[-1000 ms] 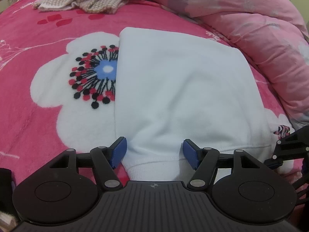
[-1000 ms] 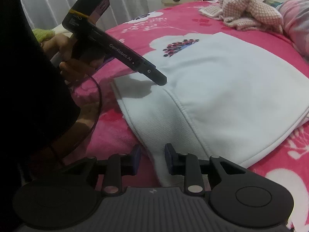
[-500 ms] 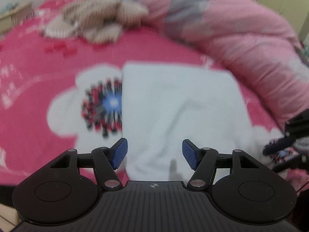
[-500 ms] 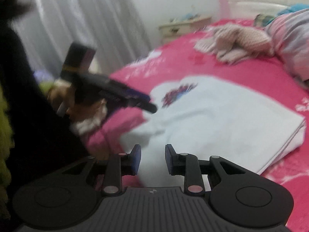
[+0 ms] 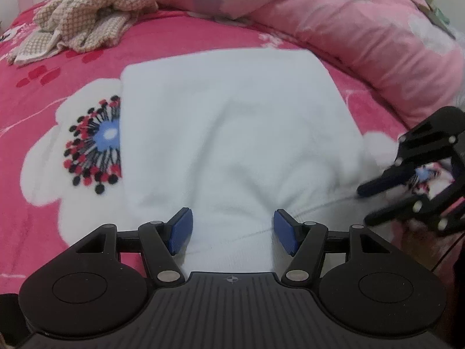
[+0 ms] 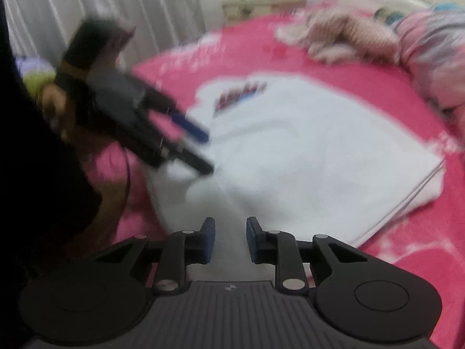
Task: Fold clothes
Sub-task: 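Move both open grippers back to the white shirt's folded end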
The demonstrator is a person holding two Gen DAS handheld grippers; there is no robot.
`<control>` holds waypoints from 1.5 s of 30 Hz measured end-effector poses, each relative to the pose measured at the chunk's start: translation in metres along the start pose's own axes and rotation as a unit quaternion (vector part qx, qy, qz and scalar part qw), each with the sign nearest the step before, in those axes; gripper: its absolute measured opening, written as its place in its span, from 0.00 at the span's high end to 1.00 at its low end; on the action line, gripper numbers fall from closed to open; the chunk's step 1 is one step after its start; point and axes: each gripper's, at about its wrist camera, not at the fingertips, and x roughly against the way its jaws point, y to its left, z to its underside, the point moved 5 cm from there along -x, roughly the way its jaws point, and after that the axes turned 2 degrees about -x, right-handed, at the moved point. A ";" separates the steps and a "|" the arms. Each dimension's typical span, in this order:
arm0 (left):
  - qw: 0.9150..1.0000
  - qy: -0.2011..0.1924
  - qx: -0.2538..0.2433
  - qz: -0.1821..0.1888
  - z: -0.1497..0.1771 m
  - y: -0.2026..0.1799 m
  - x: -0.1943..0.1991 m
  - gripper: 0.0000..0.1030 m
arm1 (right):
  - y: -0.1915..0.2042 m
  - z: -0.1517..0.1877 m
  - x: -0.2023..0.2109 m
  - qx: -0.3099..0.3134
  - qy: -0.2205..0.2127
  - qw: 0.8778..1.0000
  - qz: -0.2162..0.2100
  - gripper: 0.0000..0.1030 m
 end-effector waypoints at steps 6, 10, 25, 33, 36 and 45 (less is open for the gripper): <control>1.000 0.000 0.000 0.002 -0.014 -0.006 0.000 0.39 | -0.026 -0.013 0.005 -0.051 -0.019 0.998 0.036 0.74; 0.999 0.051 0.014 -0.007 -0.010 -0.011 -0.022 0.38 | -0.029 0.002 -0.011 -0.053 0.007 0.997 0.063 0.74; 0.988 0.142 0.045 -0.041 -0.030 -0.014 -0.033 0.32 | -0.083 -0.057 -0.016 -0.101 -0.042 0.983 0.149 0.79; 0.984 0.158 0.003 -0.077 -0.034 -0.027 -0.037 0.31 | -0.113 -0.071 -0.041 -0.107 -0.022 0.972 0.208 0.80; 0.983 0.164 0.009 -0.080 -0.035 -0.027 -0.036 0.31 | -0.121 -0.069 -0.040 -0.132 -0.028 0.969 0.207 0.80; 0.981 0.164 0.002 -0.101 -0.036 -0.033 -0.034 0.29 | -0.088 -0.106 -0.053 -0.104 -0.071 0.986 0.110 0.78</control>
